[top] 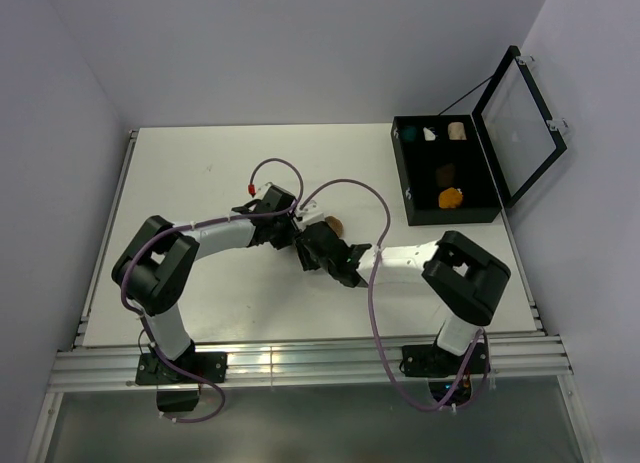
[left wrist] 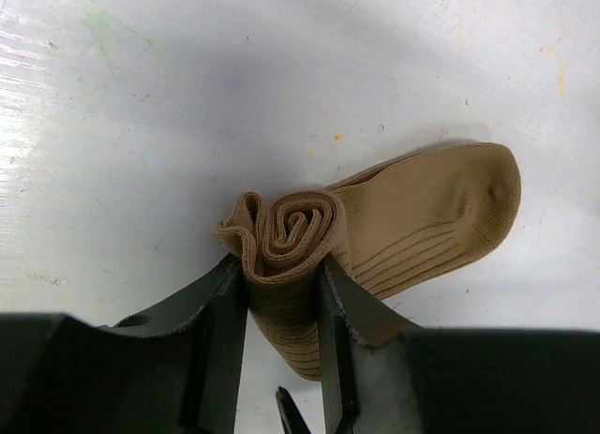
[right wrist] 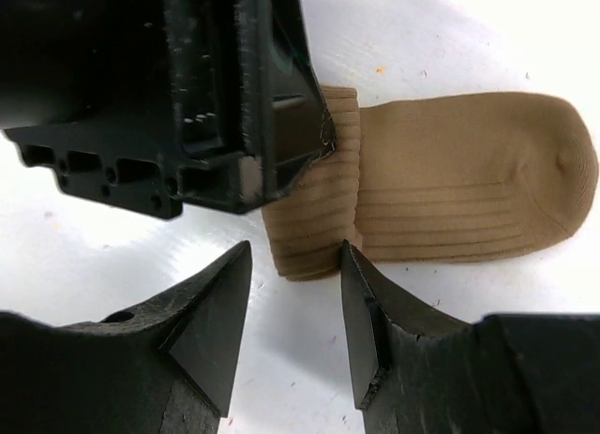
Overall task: Roll the socks
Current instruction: Roll the sock at the center of the board.
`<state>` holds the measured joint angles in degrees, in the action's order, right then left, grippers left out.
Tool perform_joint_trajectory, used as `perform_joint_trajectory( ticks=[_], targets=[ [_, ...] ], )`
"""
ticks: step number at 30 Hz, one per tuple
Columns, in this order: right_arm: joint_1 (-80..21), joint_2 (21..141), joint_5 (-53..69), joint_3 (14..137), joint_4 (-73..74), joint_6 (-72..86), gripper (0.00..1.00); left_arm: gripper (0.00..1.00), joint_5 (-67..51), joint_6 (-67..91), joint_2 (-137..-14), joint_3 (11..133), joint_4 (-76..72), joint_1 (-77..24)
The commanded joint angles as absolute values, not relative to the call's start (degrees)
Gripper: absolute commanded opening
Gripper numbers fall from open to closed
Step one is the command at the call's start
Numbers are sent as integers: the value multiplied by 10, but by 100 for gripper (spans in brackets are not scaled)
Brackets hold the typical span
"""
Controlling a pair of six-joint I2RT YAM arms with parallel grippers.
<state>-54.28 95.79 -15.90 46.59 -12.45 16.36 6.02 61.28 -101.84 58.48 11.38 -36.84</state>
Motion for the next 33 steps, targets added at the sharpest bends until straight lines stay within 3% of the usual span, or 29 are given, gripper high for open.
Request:
perform_joint_trajectory(
  ticks=[1,10,22,24,30,33],
  targets=[
    [-561,971,-223,497,-127,124,50,36,53,591,-1029,581,174,-372],
    [-591,967,-265,505,-141,88,50,36,46,591,-1034,582,170,-372],
    [-592,1058,-267,509,-160,93,49,36,39,593,-1031,580,166,-374],
    [-586,1065,-265,501,-158,100,45,36,40,595,-1029,578,167,-374],
    [-549,1067,-218,481,-132,145,0,41,43,603,-1012,575,167,-374],
    [-526,1060,-137,466,-133,164,0,52,52,609,-995,572,165,-374]
  ],
)
